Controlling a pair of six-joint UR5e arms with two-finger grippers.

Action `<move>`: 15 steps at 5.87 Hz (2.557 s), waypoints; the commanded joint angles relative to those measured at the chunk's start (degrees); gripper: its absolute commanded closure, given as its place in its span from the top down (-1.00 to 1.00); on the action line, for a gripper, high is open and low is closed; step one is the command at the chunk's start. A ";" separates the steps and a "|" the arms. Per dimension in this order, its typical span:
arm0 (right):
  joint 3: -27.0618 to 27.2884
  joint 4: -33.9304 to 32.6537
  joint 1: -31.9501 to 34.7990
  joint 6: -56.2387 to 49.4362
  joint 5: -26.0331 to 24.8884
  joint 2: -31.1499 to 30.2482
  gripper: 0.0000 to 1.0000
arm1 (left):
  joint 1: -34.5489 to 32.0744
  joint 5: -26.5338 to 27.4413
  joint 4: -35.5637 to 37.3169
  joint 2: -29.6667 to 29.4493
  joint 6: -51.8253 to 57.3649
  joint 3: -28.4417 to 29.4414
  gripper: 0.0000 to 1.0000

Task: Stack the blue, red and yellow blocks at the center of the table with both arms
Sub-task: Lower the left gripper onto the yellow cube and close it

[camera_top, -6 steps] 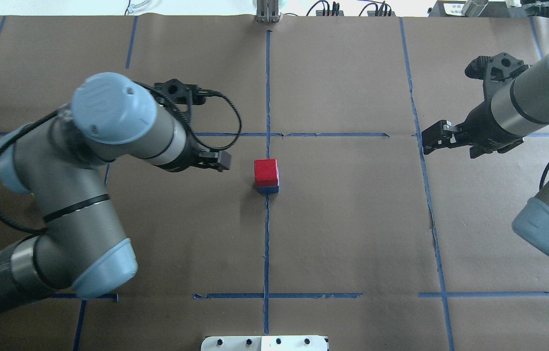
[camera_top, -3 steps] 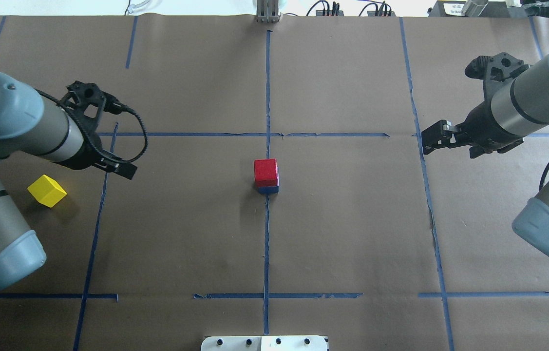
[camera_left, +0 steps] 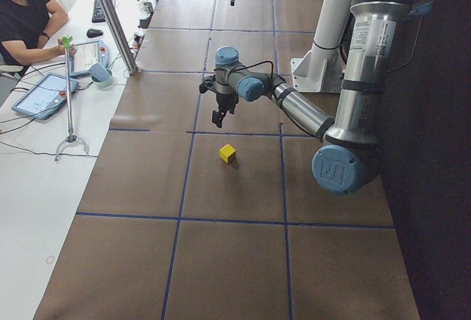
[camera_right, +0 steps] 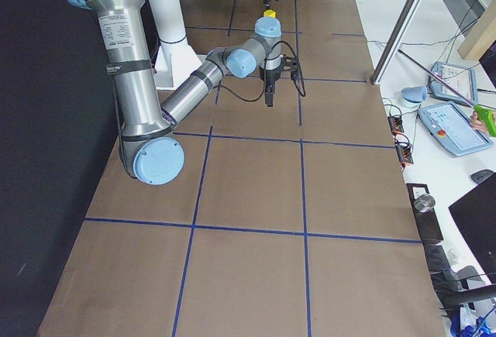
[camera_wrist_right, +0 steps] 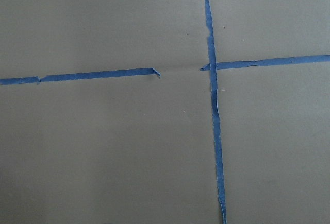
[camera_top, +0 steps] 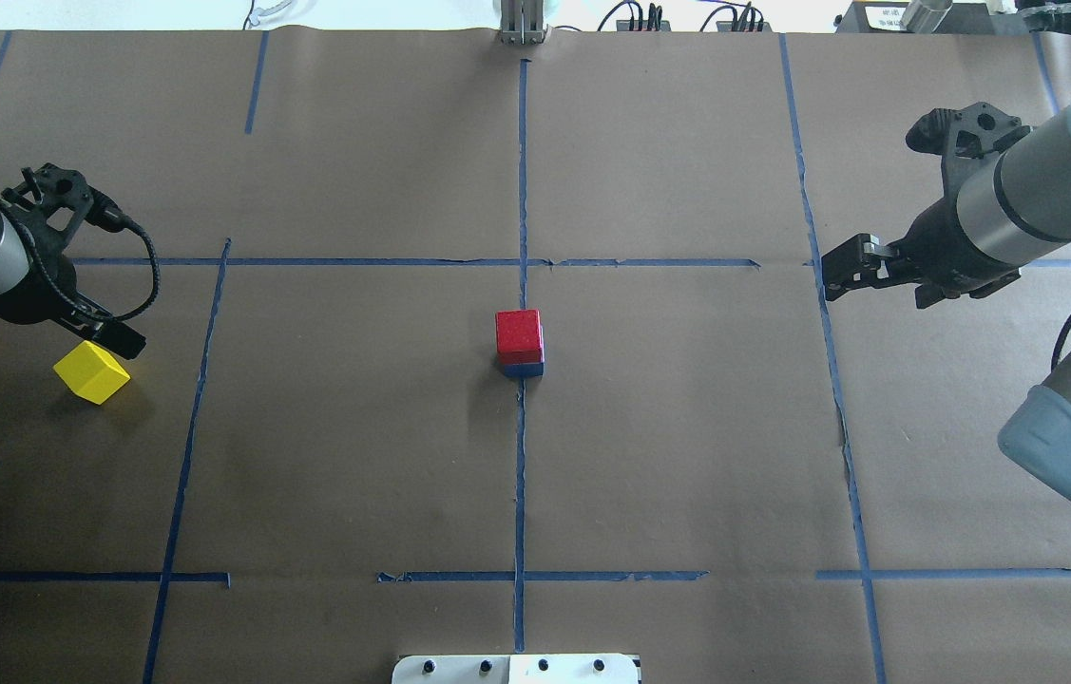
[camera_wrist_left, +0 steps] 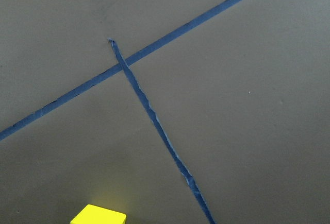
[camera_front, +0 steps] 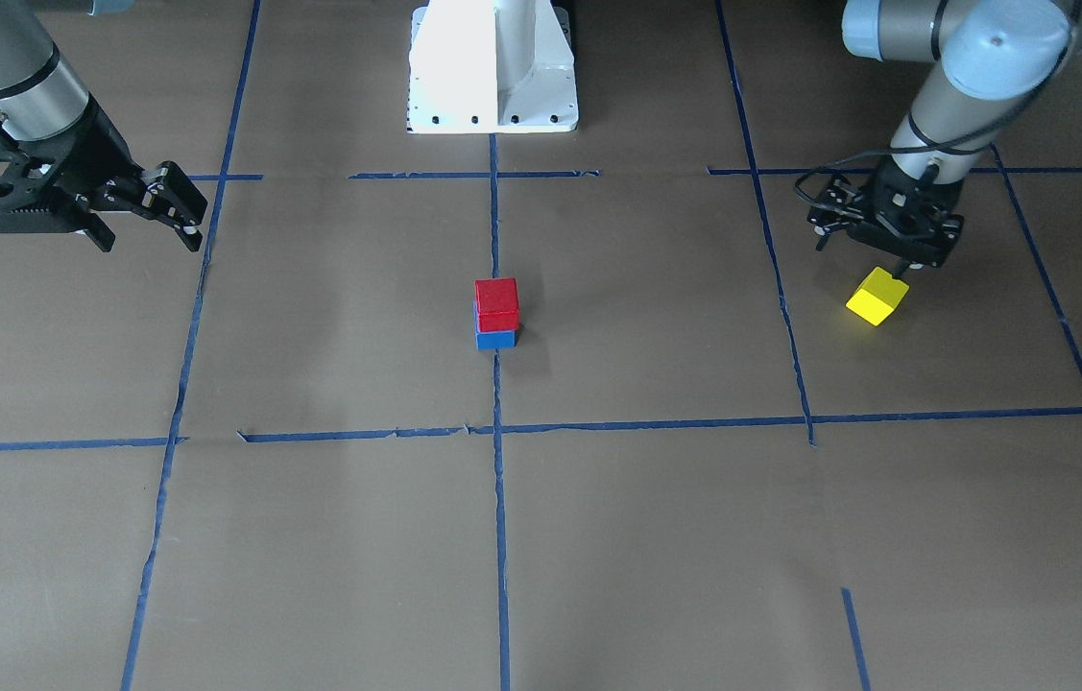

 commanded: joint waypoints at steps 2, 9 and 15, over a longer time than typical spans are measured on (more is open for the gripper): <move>0.29 0.06 -0.01 0.24 0.06 0.09 1.00 | -1.23 -0.70 -0.72 1.16 6.71 6.33 1.00; 0.11 0.06 -0.09 0.59 -0.03 0.18 1.00 | 0.34 -4.91 -20.67 3.97 -4.89 12.93 1.00; 0.02 0.06 -0.09 0.51 -0.03 0.18 1.00 | 3.34 -1.48 -20.41 4.33 -4.80 13.37 0.76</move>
